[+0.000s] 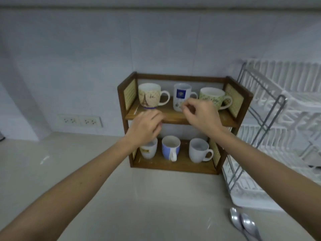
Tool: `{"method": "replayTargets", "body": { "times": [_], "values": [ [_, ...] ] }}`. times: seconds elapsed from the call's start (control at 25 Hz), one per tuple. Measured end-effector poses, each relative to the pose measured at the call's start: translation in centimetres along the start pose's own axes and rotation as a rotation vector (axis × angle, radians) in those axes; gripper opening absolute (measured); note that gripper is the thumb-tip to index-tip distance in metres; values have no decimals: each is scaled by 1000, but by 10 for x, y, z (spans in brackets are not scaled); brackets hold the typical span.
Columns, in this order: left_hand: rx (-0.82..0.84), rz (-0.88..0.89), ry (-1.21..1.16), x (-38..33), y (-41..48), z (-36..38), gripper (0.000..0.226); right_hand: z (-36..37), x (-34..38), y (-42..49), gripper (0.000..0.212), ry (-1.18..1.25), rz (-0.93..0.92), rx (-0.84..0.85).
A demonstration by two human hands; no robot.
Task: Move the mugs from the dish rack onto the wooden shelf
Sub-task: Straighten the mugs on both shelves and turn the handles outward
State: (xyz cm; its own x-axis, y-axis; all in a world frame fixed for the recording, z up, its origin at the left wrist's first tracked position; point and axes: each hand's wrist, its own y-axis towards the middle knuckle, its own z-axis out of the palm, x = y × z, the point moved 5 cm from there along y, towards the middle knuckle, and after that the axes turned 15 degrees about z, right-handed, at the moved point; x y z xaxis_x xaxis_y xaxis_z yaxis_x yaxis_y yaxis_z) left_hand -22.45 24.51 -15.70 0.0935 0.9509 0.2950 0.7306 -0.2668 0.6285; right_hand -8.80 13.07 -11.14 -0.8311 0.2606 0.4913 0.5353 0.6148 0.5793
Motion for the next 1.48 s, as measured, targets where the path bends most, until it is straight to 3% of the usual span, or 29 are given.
{"method": "replayTargets", "body": {
  "times": [0.08, 0.12, 0.32, 0.44, 0.56, 0.64, 0.84, 1.0, 1.08, 1.2, 1.32, 1.48],
  "values": [
    [157, 54, -49, -19, -30, 23, 20, 22, -10, -44, 12, -70, -5, 73],
    [263, -10, -92, -21, -45, 37, 23, 37, -18, -58, 13, -125, 36, 155],
    [684, -694, -294, 18, -95, 93, 55, 110, -69, -65, 30, -360, 346, 622],
    [706, -803, -321, 41, -88, 117, 56, 149, -90, -46, 56, -430, 467, 740],
    [814, -873, -369, 59, -81, 149, 81, 182, -100, -27, 80, -541, 500, 727],
    [942, -871, -300, 62, -82, 167, 91, 199, -108, -22, 90, -629, 542, 709],
    [899, -751, -185, 71, -84, 182, 69, 217, -119, -19, 66, -583, 467, 728],
    [934, -796, -188, 70, -85, 179, 88, 210, -122, -15, 64, -528, 381, 782],
    [968, -822, -173, 70, -79, 178, 87, 210, -124, -14, 72, -511, 339, 843],
    [1021, -796, -214, 77, -68, 169, 79, 212, -123, -10, 82, -482, 277, 932],
    [1187, -691, -335, 74, -64, 163, 88, 212, -125, -9, 92, -507, 325, 947],
    [1171, -606, -376, 78, -67, 162, 90, 217, -126, -7, 79, -512, 339, 901]
  ]
}}
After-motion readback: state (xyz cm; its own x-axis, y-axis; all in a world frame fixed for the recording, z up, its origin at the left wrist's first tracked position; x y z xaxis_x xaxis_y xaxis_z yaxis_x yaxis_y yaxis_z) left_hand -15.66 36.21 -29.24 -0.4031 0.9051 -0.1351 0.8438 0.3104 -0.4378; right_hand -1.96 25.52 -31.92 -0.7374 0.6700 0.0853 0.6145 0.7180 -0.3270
